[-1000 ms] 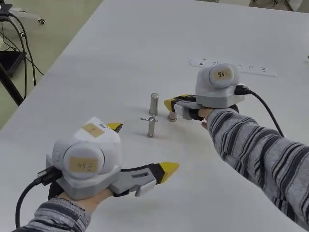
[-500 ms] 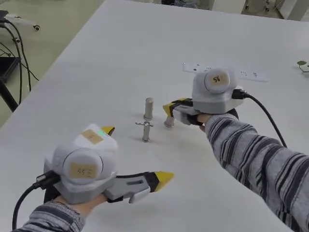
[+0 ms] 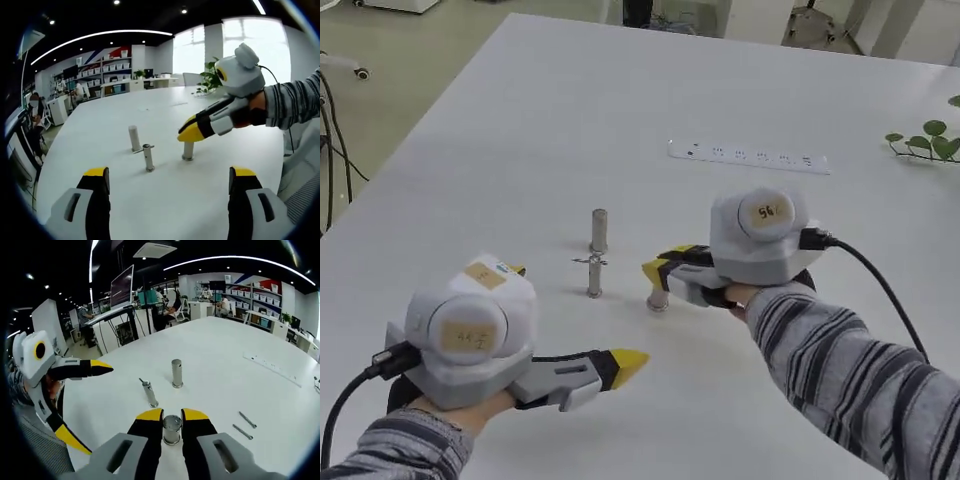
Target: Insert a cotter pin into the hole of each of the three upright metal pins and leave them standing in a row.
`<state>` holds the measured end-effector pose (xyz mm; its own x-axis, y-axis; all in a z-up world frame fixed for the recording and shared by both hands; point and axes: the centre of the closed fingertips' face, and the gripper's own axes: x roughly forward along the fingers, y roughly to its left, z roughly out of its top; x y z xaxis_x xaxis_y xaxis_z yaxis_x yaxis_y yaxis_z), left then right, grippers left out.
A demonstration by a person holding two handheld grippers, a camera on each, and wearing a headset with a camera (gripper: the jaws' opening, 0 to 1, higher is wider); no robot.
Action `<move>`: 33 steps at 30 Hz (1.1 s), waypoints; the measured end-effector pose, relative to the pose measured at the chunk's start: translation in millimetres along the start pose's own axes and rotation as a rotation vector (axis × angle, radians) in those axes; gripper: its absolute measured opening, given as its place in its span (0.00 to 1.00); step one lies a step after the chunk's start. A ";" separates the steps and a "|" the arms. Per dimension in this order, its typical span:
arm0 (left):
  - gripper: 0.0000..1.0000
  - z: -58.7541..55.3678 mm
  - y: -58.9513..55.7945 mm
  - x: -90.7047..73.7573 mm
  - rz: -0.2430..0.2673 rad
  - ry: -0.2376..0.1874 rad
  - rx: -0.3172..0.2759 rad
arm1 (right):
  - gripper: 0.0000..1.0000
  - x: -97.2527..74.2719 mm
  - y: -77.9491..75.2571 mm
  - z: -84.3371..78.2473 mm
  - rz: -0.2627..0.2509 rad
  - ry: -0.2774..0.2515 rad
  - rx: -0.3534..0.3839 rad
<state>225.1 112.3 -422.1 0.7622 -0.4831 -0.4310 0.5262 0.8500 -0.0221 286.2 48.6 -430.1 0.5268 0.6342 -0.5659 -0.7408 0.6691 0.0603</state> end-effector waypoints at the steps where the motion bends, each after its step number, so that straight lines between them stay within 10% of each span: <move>1: 0.99 0.3 0.0 -0.2 -0.001 -0.002 0.000 | 0.09 -2.6 3.4 -2.4 0.002 0.001 -0.007; 33: 0.95 3.0 -7.2 0.0 -0.023 0.003 0.032 | 0.09 -20.8 33.7 -27.9 -0.021 0.005 -0.055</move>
<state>222.5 105.6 -419.2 0.7486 -0.5018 -0.4333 0.5556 0.8315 -0.0029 238.6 47.1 -439.2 0.5408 0.6182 -0.5703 -0.7514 0.6598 0.0028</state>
